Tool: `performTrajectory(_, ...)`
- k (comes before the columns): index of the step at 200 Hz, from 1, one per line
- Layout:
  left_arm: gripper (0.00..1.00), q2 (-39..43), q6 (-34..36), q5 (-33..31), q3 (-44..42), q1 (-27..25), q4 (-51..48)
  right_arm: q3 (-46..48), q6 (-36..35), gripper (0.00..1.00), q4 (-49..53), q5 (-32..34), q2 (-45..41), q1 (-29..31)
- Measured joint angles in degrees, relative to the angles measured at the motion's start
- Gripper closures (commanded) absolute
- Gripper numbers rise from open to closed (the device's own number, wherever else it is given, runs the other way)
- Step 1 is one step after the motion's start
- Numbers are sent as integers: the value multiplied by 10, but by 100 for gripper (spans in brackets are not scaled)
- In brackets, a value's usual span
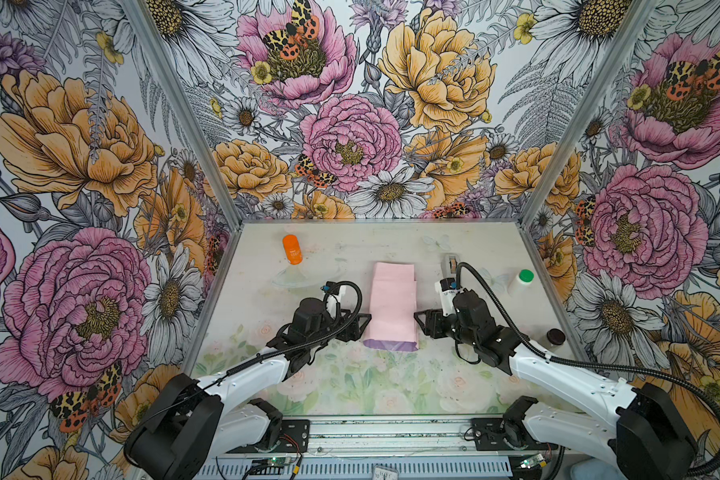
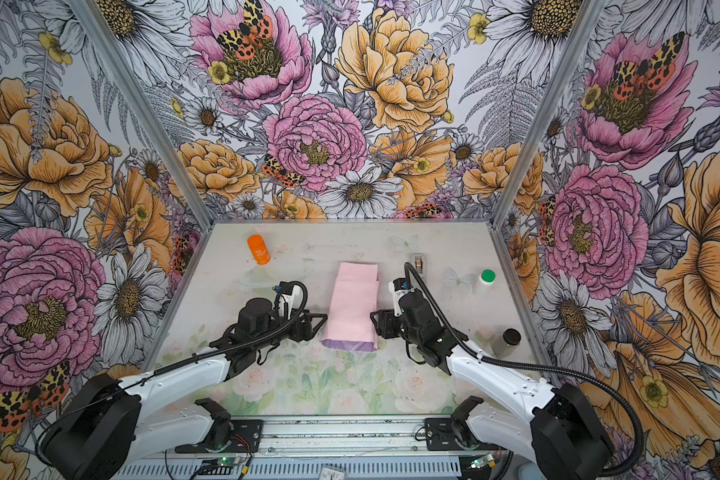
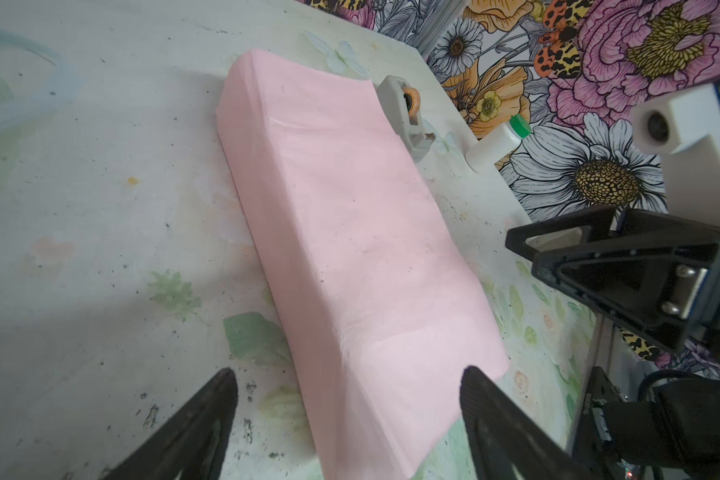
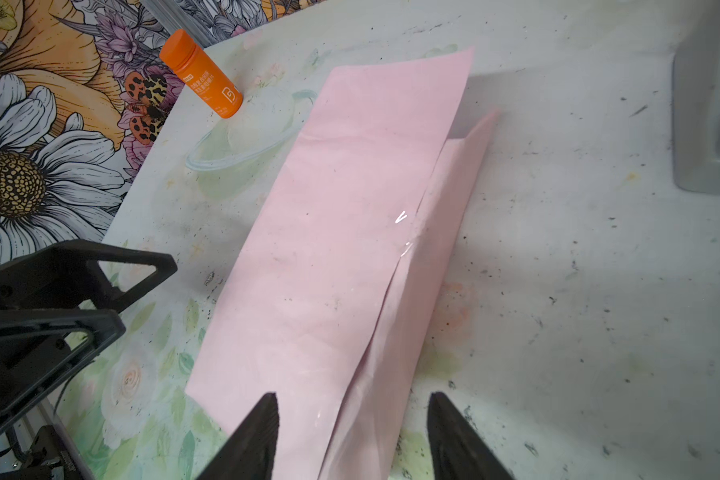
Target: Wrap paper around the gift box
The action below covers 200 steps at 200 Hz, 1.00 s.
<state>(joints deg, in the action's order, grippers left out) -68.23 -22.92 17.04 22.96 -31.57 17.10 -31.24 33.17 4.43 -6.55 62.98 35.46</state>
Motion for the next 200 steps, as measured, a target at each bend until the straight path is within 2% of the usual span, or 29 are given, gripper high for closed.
performTrajectory(13, 1, -17, 5, 3, 0, -3, 14, 0, -1, 35, -9, -6, 13, 7)
performTrajectory(61, 1, -72, 9, 10, 1, -9, 34, 0, -14, 35, -13, -5, 55, 31)
performTrajectory(139, 2, -111, 21, 3, 1, -17, 43, -13, -44, 36, -13, -7, 110, 31)
performTrajectory(200, 5, -129, 25, -29, 1, -21, 41, -16, -48, 40, -12, 33, 142, 31)
